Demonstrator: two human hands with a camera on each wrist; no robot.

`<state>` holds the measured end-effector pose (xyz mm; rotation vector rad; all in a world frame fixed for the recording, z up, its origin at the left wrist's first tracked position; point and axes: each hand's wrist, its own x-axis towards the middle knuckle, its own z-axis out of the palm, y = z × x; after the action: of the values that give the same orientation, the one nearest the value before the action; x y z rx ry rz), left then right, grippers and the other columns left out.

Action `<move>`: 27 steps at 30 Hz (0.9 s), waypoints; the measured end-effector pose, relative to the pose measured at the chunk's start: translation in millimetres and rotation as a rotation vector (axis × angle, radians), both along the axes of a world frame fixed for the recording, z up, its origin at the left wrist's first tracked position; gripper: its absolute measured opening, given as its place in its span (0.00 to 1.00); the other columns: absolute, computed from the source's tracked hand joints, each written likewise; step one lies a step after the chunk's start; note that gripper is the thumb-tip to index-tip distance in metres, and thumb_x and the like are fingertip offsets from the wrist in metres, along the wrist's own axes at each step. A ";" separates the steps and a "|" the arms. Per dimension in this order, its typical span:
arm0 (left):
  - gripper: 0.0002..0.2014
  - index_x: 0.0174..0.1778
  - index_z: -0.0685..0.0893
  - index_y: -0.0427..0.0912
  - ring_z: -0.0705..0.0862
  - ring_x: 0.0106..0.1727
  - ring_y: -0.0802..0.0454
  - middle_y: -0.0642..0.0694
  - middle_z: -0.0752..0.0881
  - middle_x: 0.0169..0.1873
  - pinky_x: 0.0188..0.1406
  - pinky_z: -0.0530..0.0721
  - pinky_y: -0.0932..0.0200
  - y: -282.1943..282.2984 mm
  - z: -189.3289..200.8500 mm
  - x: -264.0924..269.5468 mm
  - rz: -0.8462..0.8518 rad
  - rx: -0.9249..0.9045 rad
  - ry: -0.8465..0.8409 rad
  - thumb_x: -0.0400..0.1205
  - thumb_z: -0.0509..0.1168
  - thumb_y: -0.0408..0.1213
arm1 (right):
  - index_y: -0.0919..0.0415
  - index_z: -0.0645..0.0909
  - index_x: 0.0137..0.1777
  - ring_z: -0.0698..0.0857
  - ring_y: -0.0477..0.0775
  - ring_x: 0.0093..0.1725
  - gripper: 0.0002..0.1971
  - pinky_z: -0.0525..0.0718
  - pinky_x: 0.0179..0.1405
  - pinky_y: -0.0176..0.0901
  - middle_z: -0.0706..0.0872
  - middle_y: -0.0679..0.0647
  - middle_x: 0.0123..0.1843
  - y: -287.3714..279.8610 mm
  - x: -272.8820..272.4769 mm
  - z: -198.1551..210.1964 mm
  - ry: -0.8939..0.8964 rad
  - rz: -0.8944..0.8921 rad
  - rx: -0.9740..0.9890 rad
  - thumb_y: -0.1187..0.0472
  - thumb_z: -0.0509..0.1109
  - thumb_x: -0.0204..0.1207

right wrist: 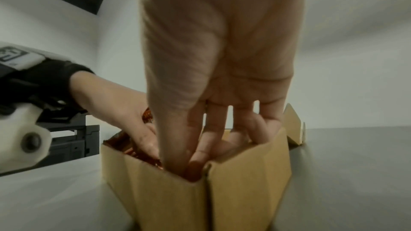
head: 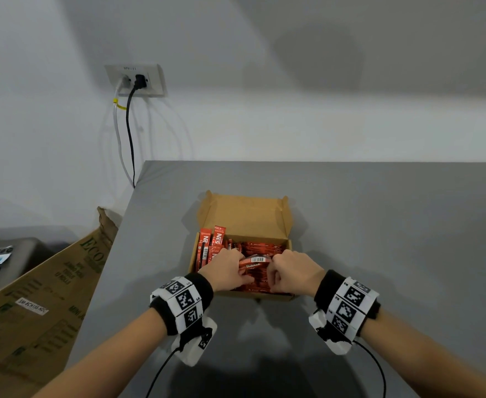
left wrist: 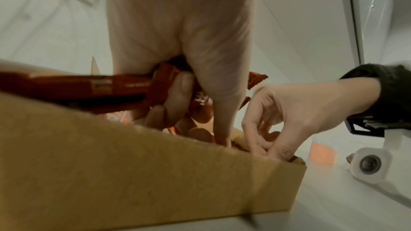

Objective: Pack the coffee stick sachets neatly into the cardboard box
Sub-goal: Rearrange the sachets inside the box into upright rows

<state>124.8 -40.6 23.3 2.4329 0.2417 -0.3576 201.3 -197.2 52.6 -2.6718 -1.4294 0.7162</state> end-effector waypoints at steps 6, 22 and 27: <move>0.16 0.53 0.84 0.36 0.86 0.50 0.50 0.42 0.88 0.50 0.47 0.82 0.64 0.4 0.0 1.6 -0.055 0.041 0.014 0.74 0.74 0.41 | 0.55 0.88 0.44 0.84 0.55 0.48 0.06 0.76 0.40 0.40 0.87 0.51 0.49 2.8 -3.7 -0.6 -0.059 0.060 -0.011 0.57 0.71 0.73; 0.07 0.45 0.78 0.38 0.73 0.22 0.58 0.50 0.78 0.29 0.15 0.71 0.73 39.7 28.2 -6.2 0.443 -0.129 -0.325 0.85 0.59 0.36 | 0.61 0.79 0.59 0.85 0.50 0.47 0.12 0.84 0.51 0.44 0.87 0.53 0.49 13.0 12.5 -1.5 0.068 -0.273 0.425 0.57 0.66 0.79; 0.07 0.51 0.73 0.38 0.82 0.34 0.52 0.44 0.82 0.39 0.29 0.80 0.63 61.3 30.7 -7.2 0.489 0.017 -0.229 0.85 0.59 0.39 | 0.64 0.77 0.61 0.86 0.52 0.49 0.16 0.86 0.50 0.44 0.87 0.56 0.51 51.0 -6.0 -8.4 0.201 -0.315 0.406 0.53 0.65 0.80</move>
<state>117.6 20.7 54.0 2.3073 0.7176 0.1395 195.3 -146.1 44.2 -2.3520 -0.9532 0.5725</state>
